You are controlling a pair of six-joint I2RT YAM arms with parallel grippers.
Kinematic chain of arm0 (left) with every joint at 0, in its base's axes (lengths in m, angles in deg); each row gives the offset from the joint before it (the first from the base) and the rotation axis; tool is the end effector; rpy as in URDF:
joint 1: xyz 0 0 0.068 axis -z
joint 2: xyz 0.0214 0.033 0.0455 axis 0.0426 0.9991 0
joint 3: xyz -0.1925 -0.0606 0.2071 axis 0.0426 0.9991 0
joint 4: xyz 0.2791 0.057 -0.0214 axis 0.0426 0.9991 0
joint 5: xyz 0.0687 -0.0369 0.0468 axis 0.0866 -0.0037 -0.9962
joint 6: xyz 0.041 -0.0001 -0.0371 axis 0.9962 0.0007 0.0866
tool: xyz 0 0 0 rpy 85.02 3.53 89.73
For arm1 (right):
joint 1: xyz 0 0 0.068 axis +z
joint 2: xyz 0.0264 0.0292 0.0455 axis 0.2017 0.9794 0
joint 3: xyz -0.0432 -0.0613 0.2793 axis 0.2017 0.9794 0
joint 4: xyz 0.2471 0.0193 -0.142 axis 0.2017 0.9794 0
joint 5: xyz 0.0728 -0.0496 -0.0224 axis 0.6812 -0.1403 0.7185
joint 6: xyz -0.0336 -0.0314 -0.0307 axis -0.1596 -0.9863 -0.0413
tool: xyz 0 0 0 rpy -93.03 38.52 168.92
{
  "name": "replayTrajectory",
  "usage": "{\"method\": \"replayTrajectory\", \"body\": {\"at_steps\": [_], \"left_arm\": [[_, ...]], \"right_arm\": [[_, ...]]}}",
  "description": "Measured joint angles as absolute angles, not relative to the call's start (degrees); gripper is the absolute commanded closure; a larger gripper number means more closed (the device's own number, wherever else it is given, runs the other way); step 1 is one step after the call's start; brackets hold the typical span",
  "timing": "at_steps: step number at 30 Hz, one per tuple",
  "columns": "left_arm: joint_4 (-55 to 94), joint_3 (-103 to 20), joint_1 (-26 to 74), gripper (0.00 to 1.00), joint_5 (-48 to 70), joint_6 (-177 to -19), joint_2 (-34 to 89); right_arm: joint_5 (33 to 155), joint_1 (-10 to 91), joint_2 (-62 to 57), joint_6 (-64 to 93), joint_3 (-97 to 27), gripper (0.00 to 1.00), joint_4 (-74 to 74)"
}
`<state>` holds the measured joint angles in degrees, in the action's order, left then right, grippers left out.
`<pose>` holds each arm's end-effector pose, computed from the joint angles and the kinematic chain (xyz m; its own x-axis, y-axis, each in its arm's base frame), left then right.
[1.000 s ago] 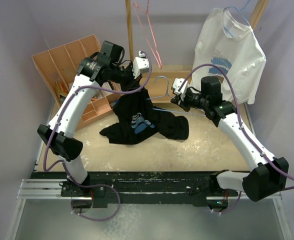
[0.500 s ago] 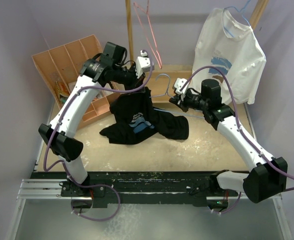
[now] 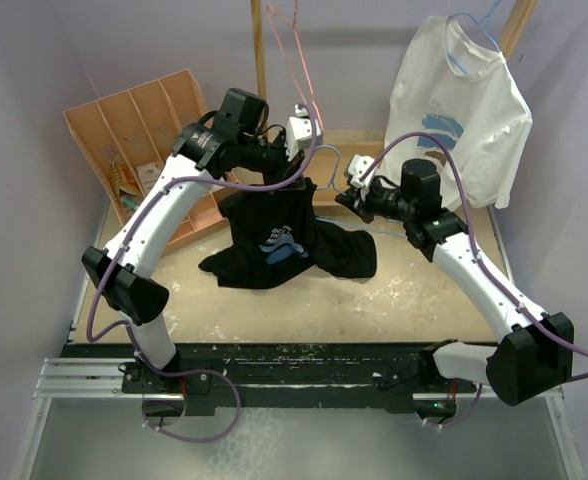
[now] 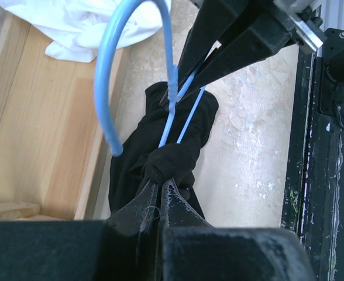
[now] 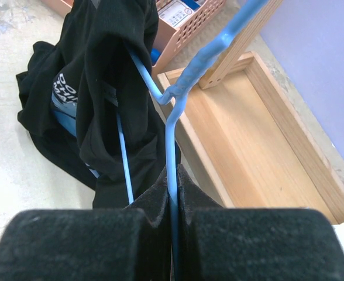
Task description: Place the t-shirt on the hanger
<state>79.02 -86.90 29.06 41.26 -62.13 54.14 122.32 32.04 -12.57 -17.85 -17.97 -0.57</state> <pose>0.3274 -0.2282 0.4520 -0.1759 0.4875 -0.8552 0.9692 0.2377 -0.0639 0.2820 0.1284 0.3548 0.1584 -0.3109 -0.9371 -0.8279 0.4753 -0.2977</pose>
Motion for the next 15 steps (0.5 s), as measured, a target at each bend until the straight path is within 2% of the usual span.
{"method": "replayTrajectory", "body": {"at_steps": [15], "left_arm": [[74.62,-85.75,31.71,1.0,40.3,-62.27,56.45]], "right_arm": [[122.58,32.26,-12.57,-17.74,-17.01,1.0,-1.25]]}}
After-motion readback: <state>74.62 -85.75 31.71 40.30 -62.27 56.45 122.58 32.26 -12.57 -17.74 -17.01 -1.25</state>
